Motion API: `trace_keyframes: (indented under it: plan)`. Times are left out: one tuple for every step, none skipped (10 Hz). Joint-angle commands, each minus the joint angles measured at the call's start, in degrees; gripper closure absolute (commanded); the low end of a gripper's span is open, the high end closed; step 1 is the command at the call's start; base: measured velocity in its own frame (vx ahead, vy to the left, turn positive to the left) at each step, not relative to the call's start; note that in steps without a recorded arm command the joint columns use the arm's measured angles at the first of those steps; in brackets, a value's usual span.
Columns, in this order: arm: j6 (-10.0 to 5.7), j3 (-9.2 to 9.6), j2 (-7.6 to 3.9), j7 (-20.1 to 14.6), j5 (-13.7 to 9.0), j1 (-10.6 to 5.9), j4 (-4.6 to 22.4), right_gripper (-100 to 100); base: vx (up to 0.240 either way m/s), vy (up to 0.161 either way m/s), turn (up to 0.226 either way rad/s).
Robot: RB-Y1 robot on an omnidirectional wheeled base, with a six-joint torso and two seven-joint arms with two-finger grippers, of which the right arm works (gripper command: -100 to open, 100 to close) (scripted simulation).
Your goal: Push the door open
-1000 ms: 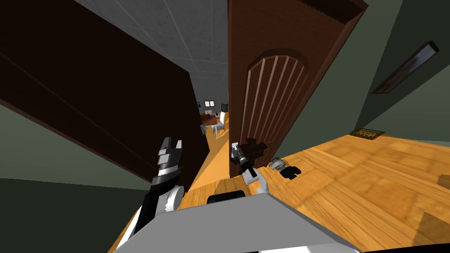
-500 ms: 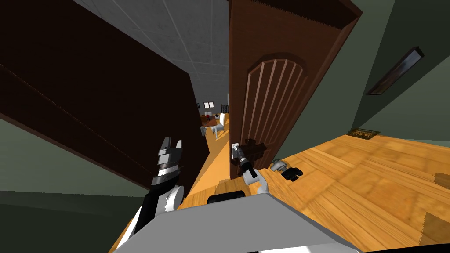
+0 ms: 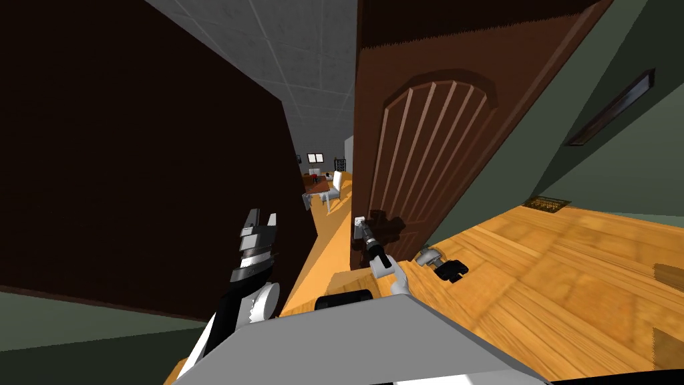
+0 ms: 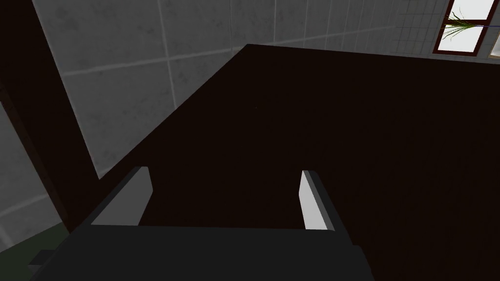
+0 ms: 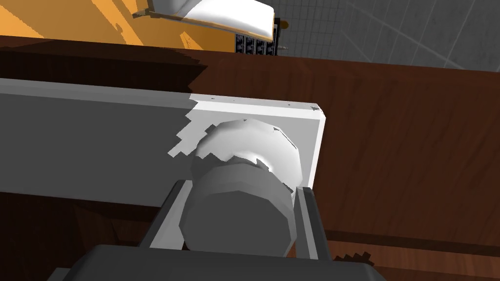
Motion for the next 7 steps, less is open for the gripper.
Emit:
trace_keyframes:
  plan:
    - [-0.48, -1.62, -0.32, 0.4, -0.1, -0.61, 0.4, 100, 0.133, 0.057, -0.061]
    - [-0.43, -2.4, -0.17, 0.7, -0.1, -0.85, 0.6, 100, 0.132, 0.052, -0.096]
    - [-0.41, -2.79, -0.09, 0.9, -0.1, -0.97, 0.7, 100, 0.128, 0.044, -0.093]
    - [-0.36, -3.61, 0.13, 1.3, -0.1, -1.22, 1.0, 100, 0.136, 0.063, -0.117]
    - [-0.31, -4.44, 0.36, 1.6, -0.1, -1.47, 1.2, 100, 0.179, 0.079, -0.182]
    - [-0.26, -5.3, 0.66, 2.0, -0.1, -1.73, 1.5, 100, 0.203, 0.1, -0.113]
    - [-0.01, -4.25, 0.41, 1.5, -0.2, -0.89, 0.8, -100, -0.06, 0.065, -0.025]
